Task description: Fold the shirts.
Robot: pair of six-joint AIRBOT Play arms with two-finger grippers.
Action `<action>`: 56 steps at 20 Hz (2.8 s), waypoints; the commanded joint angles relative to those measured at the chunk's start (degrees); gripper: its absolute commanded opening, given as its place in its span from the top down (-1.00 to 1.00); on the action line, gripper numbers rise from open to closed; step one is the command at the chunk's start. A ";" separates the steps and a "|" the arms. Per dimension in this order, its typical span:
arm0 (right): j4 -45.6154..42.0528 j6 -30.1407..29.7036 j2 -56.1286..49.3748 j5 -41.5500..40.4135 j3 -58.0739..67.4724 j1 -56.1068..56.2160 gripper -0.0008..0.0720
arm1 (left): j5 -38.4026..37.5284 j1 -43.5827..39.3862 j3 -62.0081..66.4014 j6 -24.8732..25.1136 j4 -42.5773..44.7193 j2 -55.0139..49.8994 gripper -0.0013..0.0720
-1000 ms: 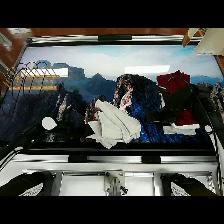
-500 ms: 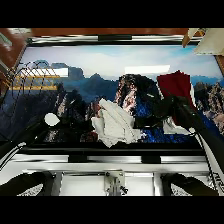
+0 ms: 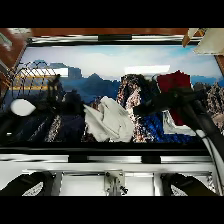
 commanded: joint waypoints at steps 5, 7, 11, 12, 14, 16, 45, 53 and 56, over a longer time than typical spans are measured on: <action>-4.72 -1.29 15.43 13.22 22.77 0.17 0.75 | -1.99 1.60 37.07 4.68 3.15 6.99 0.86; -4.55 2.03 16.04 10.36 23.37 0.17 0.71 | -2.21 0.94 39.54 0.94 2.99 6.99 0.86; -8.81 4.55 15.74 5.40 23.37 0.17 -0.16 | -8.57 -4.04 34.51 -0.46 2.99 5.31 0.86; -10.95 6.21 15.74 4.96 23.37 0.17 -0.16 | -8.44 -6.12 31.30 -0.66 3.02 4.90 0.86; -14.38 8.92 15.56 2.84 23.37 0.17 -0.16 | -5.99 -11.56 22.64 -2.84 2.97 3.32 0.86; -15.08 9.84 14.29 -1.44 23.37 0.17 -0.17 | 1.62 -18.45 13.29 -5.64 2.51 0.70 0.86; 13.46 -3.06 -9.09 -8.20 -12.92 -8.81 -0.91 | -1.38 13.09 -18.10 -6.62 6.54 -9.20 -0.95; 13.29 -4.33 -11.76 -7.54 -12.96 -5.49 -0.90 | 2.05 11.93 -18.05 -6.58 6.51 -9.86 -0.28; 12.96 -4.28 -11.76 -5.31 -12.96 -2.19 -0.90 | 2.05 11.93 -18.05 -6.60 6.51 -9.86 0.02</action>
